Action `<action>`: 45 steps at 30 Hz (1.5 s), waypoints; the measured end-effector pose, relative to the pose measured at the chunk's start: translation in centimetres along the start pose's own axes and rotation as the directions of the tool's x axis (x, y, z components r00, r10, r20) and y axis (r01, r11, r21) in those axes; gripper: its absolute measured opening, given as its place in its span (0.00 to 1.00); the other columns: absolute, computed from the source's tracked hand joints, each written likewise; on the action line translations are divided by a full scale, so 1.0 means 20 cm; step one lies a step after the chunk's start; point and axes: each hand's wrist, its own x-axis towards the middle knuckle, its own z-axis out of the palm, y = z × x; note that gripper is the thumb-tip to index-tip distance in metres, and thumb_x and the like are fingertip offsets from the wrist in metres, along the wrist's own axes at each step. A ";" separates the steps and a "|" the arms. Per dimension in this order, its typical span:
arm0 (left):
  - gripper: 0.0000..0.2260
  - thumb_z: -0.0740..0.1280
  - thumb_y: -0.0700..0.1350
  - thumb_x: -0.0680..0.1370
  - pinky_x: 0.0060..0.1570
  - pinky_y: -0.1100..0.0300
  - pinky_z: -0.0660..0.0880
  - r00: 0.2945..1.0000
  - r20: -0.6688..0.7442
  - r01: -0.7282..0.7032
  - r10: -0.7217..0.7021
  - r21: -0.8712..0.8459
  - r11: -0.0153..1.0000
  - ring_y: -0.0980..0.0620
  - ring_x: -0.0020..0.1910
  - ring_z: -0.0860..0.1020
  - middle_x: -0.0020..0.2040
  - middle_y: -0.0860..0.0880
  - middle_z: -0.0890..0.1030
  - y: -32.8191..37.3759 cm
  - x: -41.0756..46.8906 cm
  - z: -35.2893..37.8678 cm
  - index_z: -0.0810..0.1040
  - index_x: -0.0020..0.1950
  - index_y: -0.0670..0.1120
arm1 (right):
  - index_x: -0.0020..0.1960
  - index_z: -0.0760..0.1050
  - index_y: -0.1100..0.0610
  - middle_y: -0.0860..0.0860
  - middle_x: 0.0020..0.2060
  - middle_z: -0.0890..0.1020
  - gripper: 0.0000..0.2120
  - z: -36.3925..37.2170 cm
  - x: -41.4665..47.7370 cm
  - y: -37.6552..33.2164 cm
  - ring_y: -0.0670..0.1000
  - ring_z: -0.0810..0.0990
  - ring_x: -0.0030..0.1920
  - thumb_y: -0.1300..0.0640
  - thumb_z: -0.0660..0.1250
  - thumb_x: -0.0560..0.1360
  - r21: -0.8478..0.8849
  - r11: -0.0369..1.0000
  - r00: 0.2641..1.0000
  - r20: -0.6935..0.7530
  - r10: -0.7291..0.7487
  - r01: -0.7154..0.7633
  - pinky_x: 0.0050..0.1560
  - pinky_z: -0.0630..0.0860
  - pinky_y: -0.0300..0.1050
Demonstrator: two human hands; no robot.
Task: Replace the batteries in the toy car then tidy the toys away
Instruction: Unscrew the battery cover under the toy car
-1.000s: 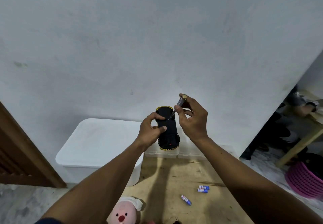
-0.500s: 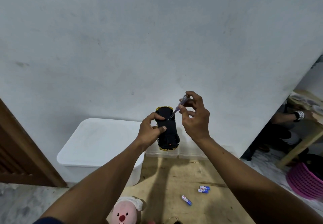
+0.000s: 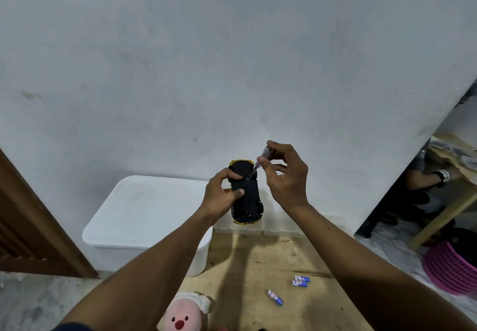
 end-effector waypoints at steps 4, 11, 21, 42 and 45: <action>0.13 0.71 0.32 0.72 0.47 0.43 0.82 1.000 0.006 0.003 -0.003 -0.018 1.000 0.43 0.43 0.84 0.55 0.42 0.82 0.01 0.01 0.00 0.78 0.48 0.49 | 0.60 0.76 0.52 0.51 0.45 0.82 0.20 0.01 0.00 -0.01 0.53 0.84 0.47 0.70 0.70 0.74 0.022 1.000 1.000 0.029 -0.007 0.006 0.40 0.83 0.44; 0.13 0.71 0.31 0.73 0.47 0.43 0.82 1.000 -0.004 0.009 -0.009 -0.014 1.000 0.43 0.43 0.84 0.56 0.43 0.82 0.00 0.01 -0.01 0.77 0.50 0.47 | 0.58 0.76 0.54 0.52 0.44 0.82 0.17 0.01 0.00 -0.01 0.50 0.84 0.47 0.69 0.72 0.74 0.023 0.999 0.999 -0.012 0.033 -0.033 0.43 0.84 0.45; 0.13 0.71 0.31 0.73 0.44 0.47 0.82 1.000 -0.006 0.004 -0.004 -0.018 1.000 0.44 0.42 0.84 0.56 0.43 0.82 0.01 0.00 -0.02 0.78 0.50 0.48 | 0.57 0.78 0.55 0.52 0.44 0.81 0.16 0.01 0.02 -0.03 0.51 0.84 0.47 0.69 0.72 0.74 0.011 0.999 0.999 -0.005 0.040 -0.040 0.45 0.84 0.50; 0.13 0.71 0.31 0.72 0.48 0.42 0.81 1.000 -0.015 0.013 -0.013 -0.020 1.000 0.42 0.43 0.84 0.55 0.42 0.82 0.02 -0.01 -0.05 0.78 0.50 0.47 | 0.54 0.78 0.57 0.53 0.45 0.80 0.14 0.03 0.03 -0.05 0.54 0.83 0.44 0.69 0.74 0.72 -0.075 0.994 0.997 0.013 -0.074 0.075 0.48 0.81 0.52; 0.13 0.71 0.31 0.72 0.47 0.42 0.81 1.000 -0.012 0.017 -0.018 -0.028 0.999 0.40 0.44 0.84 0.55 0.42 0.82 0.02 -0.02 -0.04 0.78 0.49 0.48 | 0.55 0.77 0.59 0.53 0.43 0.82 0.14 0.03 0.03 -0.06 0.53 0.84 0.43 0.72 0.69 0.73 -0.046 0.999 0.999 0.034 -0.015 0.016 0.50 0.81 0.55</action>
